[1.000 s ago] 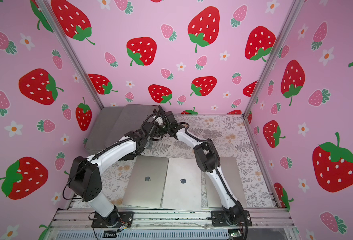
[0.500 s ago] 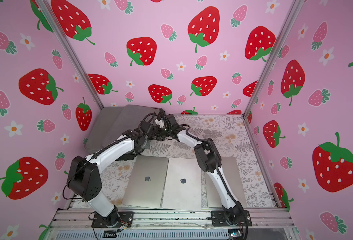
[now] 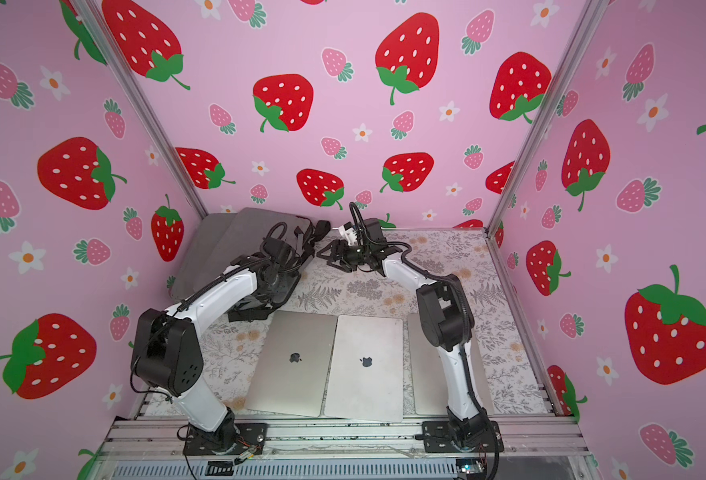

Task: Open the zippered laptop bag and take out the laptop
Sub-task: Place the zippered laptop bag in the zippered laptop bag.

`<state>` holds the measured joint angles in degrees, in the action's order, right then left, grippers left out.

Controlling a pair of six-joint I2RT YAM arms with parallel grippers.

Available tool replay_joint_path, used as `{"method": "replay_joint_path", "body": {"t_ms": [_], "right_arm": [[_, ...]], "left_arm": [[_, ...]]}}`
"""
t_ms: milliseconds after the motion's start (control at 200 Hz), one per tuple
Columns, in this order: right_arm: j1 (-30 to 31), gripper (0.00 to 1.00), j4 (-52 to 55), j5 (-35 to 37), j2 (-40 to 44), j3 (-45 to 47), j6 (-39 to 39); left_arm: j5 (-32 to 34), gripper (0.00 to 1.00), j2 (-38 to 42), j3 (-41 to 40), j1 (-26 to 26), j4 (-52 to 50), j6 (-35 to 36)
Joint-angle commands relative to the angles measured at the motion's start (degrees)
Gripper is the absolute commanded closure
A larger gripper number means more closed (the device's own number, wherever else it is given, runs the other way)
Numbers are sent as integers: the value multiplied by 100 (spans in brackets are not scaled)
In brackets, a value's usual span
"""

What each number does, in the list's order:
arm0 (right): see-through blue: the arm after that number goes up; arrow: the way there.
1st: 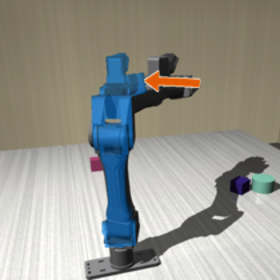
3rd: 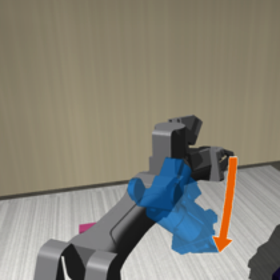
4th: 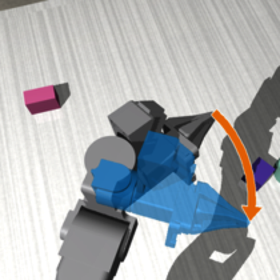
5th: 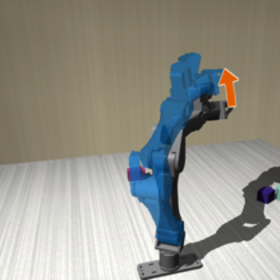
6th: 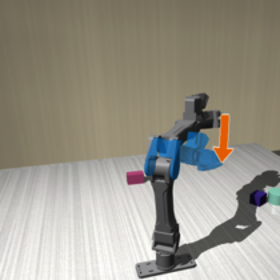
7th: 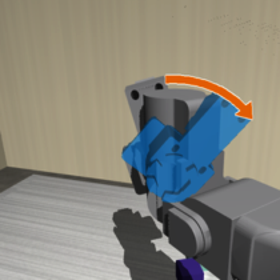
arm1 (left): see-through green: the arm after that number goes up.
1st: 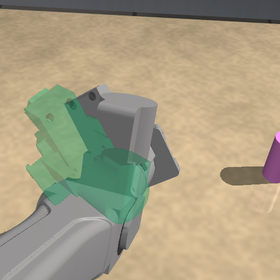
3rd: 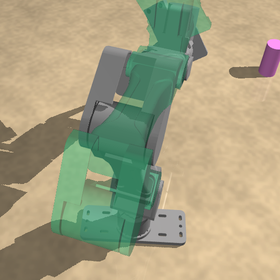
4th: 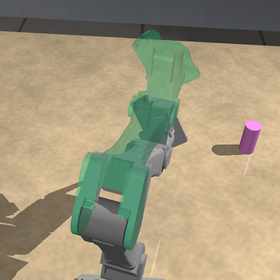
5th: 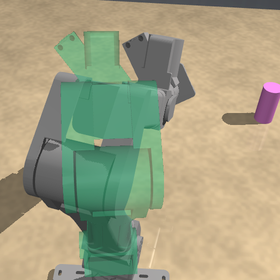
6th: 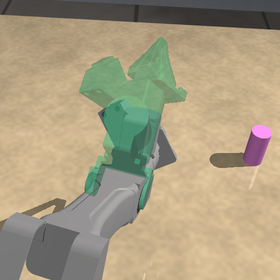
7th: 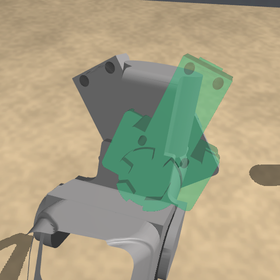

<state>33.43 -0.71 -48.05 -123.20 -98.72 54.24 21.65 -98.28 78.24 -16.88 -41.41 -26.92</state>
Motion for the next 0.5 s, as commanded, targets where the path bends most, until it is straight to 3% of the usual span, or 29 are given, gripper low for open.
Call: {"method": "replay_joint_path", "body": {"t_ms": [0, 495], "right_arm": [[-42, 32, 64, 60, 352, 283, -258], [-660, 29, 735, 564, 1964, 1947, -1179]], "left_arm": [[54, 100, 238, -57, 306, -8, -384], [-374, 96, -169, 306, 902, 202, -138]]}}
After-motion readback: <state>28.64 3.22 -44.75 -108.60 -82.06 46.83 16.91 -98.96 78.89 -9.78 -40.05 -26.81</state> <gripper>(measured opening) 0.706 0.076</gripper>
